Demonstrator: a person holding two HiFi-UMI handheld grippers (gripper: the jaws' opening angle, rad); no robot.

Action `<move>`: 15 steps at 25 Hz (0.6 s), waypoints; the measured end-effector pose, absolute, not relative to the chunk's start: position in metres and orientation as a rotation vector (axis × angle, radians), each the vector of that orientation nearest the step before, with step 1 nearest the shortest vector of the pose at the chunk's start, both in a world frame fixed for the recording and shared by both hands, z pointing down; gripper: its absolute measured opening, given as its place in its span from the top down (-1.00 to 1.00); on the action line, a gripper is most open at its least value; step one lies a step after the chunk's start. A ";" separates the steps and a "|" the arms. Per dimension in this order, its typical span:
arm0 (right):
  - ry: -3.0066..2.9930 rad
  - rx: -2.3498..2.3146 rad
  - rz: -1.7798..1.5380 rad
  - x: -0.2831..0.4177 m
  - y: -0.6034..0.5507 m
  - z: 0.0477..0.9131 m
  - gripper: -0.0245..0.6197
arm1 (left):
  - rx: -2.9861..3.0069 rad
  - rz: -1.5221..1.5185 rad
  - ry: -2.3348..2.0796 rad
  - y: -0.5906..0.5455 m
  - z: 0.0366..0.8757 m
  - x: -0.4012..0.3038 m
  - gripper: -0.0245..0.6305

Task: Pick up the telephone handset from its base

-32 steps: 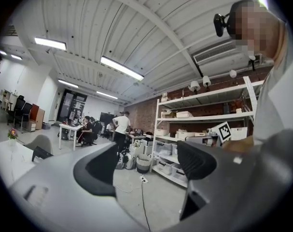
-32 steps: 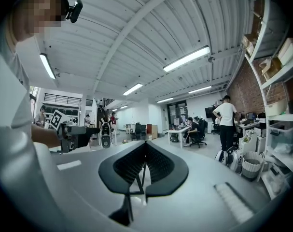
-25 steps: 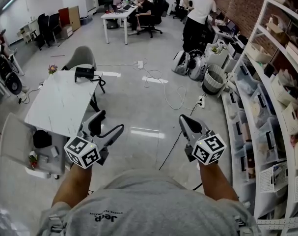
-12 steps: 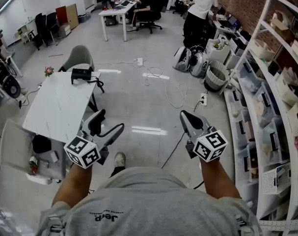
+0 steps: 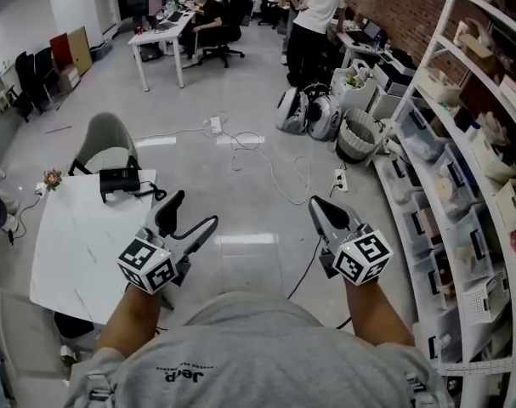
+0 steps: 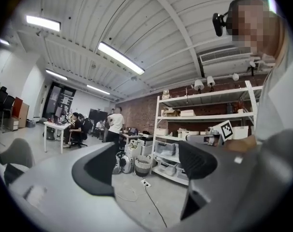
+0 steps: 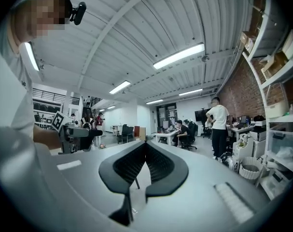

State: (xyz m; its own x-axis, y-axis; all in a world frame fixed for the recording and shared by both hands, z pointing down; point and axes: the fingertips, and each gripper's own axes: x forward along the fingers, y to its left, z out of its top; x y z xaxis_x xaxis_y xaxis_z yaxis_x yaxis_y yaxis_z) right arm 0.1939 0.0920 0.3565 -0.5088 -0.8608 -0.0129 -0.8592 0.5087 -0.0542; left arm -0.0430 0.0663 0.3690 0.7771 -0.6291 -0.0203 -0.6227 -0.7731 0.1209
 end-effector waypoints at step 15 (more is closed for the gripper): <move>2.657 -1.653 -0.114 0.123 -0.104 0.356 0.91 | 2.863 -0.085 -0.866 -0.144 0.368 -0.110 -0.41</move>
